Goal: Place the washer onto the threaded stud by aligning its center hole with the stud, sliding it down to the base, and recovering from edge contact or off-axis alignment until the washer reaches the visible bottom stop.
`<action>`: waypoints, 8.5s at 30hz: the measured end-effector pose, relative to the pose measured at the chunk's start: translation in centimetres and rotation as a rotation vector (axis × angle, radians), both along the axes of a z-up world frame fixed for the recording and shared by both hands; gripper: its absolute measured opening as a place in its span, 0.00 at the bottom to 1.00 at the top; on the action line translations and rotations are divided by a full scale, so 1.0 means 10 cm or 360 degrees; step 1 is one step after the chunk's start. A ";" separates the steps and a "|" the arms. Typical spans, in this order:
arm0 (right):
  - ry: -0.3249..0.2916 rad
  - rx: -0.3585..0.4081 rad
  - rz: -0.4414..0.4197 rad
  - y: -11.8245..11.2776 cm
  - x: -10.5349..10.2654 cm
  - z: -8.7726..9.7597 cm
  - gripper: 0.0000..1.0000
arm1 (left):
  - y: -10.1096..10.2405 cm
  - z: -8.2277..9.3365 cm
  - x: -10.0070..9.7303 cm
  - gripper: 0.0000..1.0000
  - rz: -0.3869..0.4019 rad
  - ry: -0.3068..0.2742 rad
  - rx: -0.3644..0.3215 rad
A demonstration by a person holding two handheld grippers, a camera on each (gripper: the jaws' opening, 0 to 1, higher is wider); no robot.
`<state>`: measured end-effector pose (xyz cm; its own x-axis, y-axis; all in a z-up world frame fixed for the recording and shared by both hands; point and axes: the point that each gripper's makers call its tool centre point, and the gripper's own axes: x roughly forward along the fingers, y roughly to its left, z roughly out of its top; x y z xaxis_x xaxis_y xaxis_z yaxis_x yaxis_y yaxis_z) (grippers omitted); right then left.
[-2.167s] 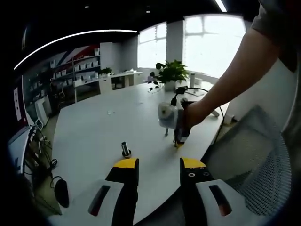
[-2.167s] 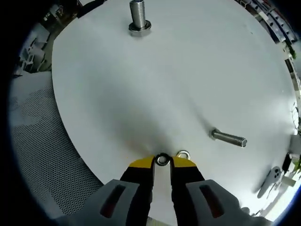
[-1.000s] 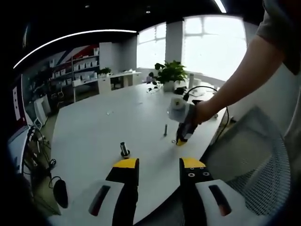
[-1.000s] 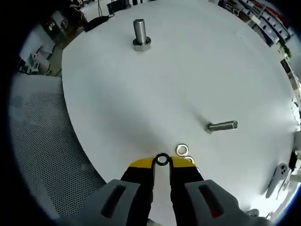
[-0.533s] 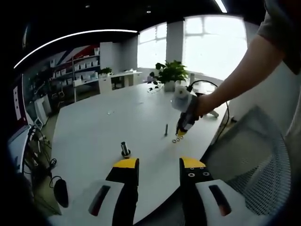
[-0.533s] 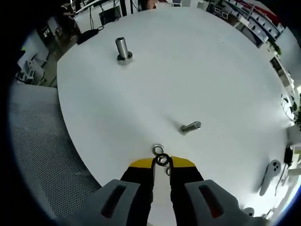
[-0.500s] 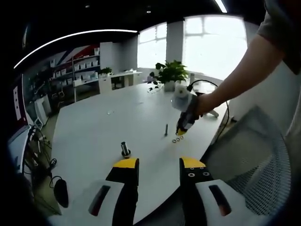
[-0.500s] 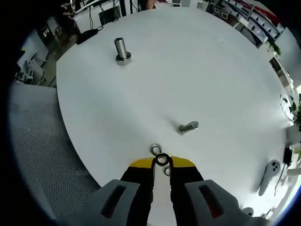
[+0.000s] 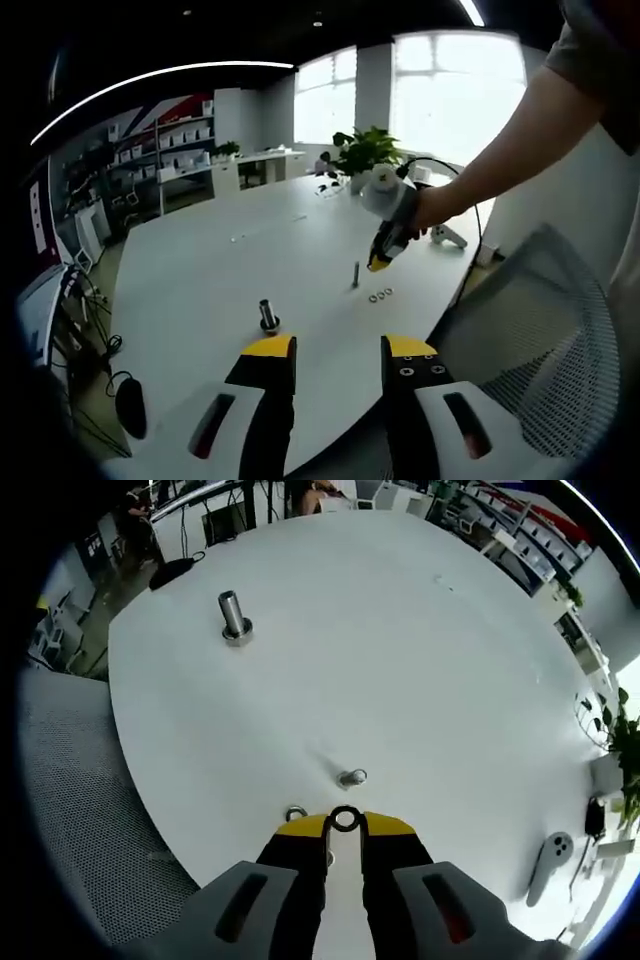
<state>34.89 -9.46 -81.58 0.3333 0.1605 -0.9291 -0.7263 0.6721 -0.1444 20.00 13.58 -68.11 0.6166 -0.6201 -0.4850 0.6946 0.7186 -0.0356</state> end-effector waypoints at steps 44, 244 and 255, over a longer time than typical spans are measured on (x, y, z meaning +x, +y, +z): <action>-0.0063 -0.0056 0.0168 0.19 0.18 -0.03 0.14 | 0.02 -0.04 0.00 0.32 0.0002 0.0009 0.0033; 0.0289 -0.0065 0.0352 0.45 -0.28 -0.56 0.28 | 0.11 -0.12 0.03 0.32 0.0066 0.0032 0.0115; 0.0280 -0.0032 0.0344 0.57 -0.20 -0.60 0.28 | 0.10 -0.12 0.03 0.32 0.0058 0.0035 0.0109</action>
<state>32.87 -3.75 -87.54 0.1265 0.1915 -0.9733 -0.8676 0.4970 -0.0150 20.30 14.54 -69.27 0.6271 -0.5621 -0.5392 0.6673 0.7448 -0.0004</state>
